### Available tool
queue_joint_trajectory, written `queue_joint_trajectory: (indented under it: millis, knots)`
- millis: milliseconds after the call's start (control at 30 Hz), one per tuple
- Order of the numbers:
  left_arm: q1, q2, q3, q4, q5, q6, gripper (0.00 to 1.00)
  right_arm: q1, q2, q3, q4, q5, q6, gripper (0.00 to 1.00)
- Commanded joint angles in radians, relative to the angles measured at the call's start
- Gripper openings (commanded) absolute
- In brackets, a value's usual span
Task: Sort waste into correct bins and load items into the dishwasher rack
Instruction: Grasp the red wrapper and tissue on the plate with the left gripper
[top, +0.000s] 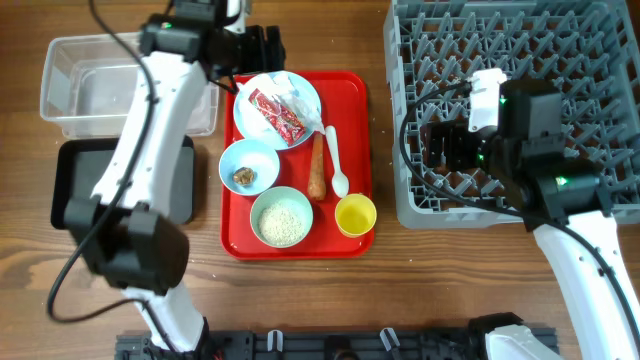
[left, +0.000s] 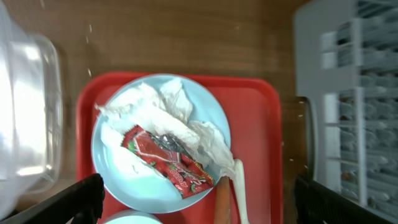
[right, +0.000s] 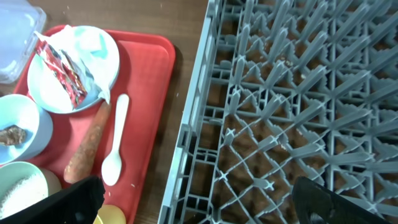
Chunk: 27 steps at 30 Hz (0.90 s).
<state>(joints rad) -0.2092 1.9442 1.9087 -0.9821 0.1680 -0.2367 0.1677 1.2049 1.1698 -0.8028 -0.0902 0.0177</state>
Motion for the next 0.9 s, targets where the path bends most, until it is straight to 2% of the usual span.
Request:
queue_joint_trajectory:
  millis: [0,100,300,333,400,433,567,733,867]
  knots:
    - [-0.049,0.151,0.02,0.006,-0.15,-0.215,0.98,-0.001,0.013,0.021,-0.01,-0.024,0.008,1.0]
    - [-0.067,0.285,0.02,0.011,-0.155,-0.319,1.0,-0.001,0.014,0.02,-0.026,-0.024,0.009,1.0]
    - [-0.069,0.435,0.019,0.066,-0.155,-0.322,1.0,-0.001,0.014,0.019,-0.039,-0.023,0.009,1.0]
    - [-0.069,0.445,0.019,0.066,-0.155,-0.322,0.94,-0.001,0.014,0.019,-0.039,-0.023,0.009,1.0]
    - [-0.069,0.481,0.019,0.065,-0.155,-0.322,0.3,-0.001,0.016,0.019,-0.039,-0.023,0.008,1.0]
    - [-0.069,0.487,0.019,0.065,-0.156,-0.321,0.04,-0.001,0.015,0.019,-0.039,-0.023,0.009,1.0]
    - [-0.068,0.431,0.047,0.043,-0.097,-0.317,0.04,-0.001,0.015,0.019,-0.04,-0.023,0.009,1.0]
    - [-0.047,0.244,0.251,-0.071,-0.053,-0.318,0.04,-0.001,0.015,0.019,-0.039,-0.023,0.009,1.0]
    - [0.101,0.114,0.306,-0.069,-0.129,-0.32,0.04,-0.001,0.015,0.019,-0.039,-0.023,0.011,1.0]
